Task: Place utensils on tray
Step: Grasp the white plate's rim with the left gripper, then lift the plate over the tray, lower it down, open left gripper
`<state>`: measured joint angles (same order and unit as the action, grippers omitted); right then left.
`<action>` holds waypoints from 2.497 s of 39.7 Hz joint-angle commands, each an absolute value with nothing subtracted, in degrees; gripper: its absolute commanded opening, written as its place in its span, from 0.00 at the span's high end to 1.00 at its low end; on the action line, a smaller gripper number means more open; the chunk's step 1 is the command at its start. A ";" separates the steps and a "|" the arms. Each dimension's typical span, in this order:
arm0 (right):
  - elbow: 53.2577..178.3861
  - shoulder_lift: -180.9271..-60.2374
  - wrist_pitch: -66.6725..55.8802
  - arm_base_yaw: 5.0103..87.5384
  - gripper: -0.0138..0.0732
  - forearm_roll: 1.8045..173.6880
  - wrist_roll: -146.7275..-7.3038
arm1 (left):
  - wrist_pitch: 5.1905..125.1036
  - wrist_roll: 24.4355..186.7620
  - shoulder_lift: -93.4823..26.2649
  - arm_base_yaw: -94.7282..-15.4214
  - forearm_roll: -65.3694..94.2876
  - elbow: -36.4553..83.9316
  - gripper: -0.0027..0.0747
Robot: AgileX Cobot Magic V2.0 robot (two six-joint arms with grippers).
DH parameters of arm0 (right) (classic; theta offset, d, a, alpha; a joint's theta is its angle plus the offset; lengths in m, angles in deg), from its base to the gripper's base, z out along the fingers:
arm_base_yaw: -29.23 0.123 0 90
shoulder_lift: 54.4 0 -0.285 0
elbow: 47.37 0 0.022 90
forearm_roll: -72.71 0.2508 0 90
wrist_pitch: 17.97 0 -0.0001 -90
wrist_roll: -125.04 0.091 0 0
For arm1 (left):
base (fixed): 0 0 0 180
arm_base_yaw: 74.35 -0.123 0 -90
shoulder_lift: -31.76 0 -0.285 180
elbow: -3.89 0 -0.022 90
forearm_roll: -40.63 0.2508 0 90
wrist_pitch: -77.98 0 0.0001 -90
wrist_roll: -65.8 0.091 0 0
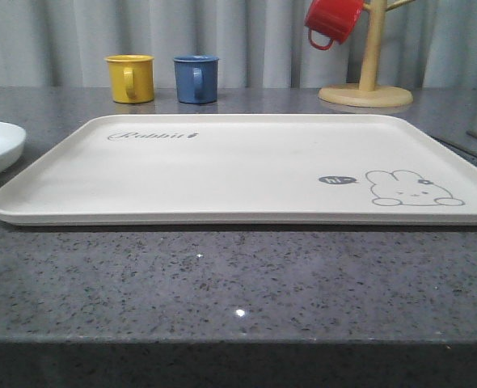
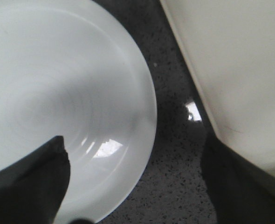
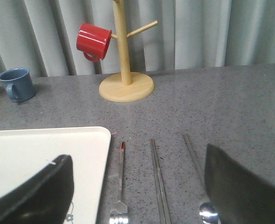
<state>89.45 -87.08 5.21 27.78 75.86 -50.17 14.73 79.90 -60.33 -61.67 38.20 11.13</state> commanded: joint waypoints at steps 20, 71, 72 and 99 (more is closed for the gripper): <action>91.49 -87.71 0.45 27.43 0.15 76.00 -50.62 | 13.09 82.00 -65.82 -61.32 37.62 9.24 0.65; 91.49 -87.71 0.63 27.43 0.15 76.00 -50.62 | 17.87 77.02 -68.10 -28.88 48.38 -9.79 0.99; 91.49 -87.71 0.63 27.43 0.15 76.00 -50.62 | 17.61 77.02 -68.79 -28.25 48.38 -9.91 0.99; 91.49 -87.71 0.63 27.43 0.15 76.00 -50.62 | 11.97 77.02 -77.78 -27.58 42.31 -10.05 0.90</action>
<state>89.45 -87.08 5.21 27.78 75.86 -50.17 13.31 77.75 -79.54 -27.74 43.84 -8.35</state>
